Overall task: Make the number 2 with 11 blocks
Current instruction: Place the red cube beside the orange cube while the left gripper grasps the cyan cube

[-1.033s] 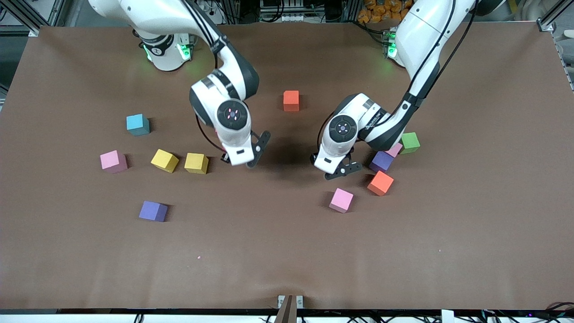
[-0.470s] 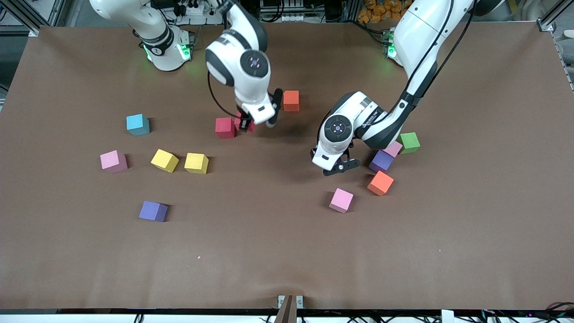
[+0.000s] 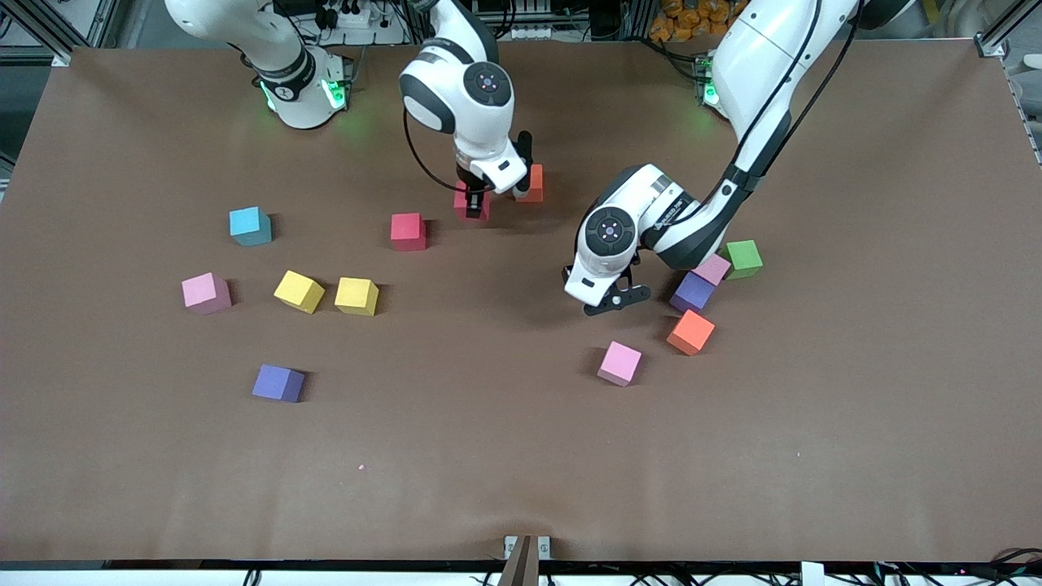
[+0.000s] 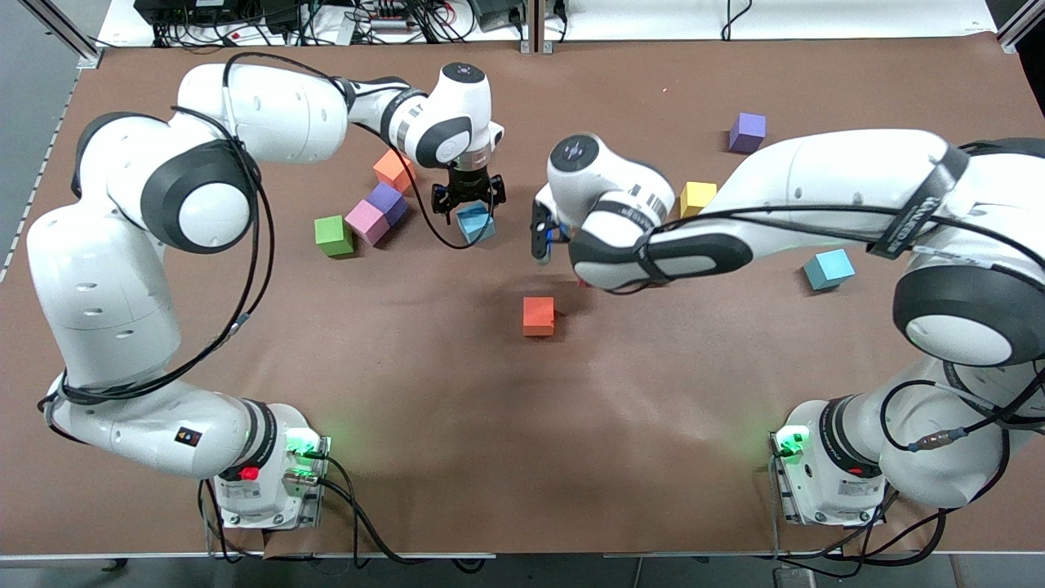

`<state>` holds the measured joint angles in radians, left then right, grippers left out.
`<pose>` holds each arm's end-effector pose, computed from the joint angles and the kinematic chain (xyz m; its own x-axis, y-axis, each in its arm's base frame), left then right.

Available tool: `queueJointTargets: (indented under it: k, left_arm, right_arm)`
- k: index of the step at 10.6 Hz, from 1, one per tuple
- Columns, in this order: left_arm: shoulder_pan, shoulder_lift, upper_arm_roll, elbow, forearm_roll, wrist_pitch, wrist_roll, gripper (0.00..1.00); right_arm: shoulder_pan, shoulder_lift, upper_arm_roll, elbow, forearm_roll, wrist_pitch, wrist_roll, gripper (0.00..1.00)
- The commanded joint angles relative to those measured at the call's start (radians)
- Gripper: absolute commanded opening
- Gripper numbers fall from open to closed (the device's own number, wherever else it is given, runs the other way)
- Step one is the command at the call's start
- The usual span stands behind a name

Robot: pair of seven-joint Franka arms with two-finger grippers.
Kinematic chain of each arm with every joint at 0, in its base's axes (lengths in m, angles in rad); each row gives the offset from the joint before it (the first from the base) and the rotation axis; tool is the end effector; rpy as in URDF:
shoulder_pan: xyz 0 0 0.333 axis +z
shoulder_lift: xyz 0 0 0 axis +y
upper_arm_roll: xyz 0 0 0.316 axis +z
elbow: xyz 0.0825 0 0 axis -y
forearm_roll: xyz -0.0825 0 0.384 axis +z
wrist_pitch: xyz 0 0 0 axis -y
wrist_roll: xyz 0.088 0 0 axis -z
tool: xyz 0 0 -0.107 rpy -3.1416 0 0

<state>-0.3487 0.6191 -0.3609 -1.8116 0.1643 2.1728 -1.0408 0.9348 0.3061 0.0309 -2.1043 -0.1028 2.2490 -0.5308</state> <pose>0.4869 -0.3945 0.2007 0.9457 0.2669 -0.1853 0.2456 -0.9606 -0.1304 0.3219 0.4601 0.2591 0.0013 0.9855 -0.1699 0.9995 -0.0066 -0.0310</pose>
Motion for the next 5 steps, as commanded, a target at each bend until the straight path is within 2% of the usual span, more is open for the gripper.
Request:
queueJointTargets:
  k: [1,2,4,5]
  left_arm:
    - [0.002,-0.007,-0.007,-0.017,0.018,-0.010,-0.007,0.73]
    - [0.002,-0.007,-0.007,-0.015,0.018,-0.007,-0.013,0.46]
    - [0.019,-0.018,-0.010,-0.015,0.015,-0.008,-0.016,0.21]
    - [0.031,-0.039,-0.012,-0.021,0.003,-0.011,-0.030,0.15]
  right_arm:
    - [0.041,0.039,-0.006,-0.003,-0.020,0.041,0.006,0.63]
    - [0.045,0.048,-0.006,-0.003,-0.020,0.047,0.024,0.63]
    - [0.088,0.063,-0.006,0.000,-0.018,0.049,0.101,0.63]
    - [0.117,0.074,-0.006,0.001,-0.018,0.060,0.150,0.63]
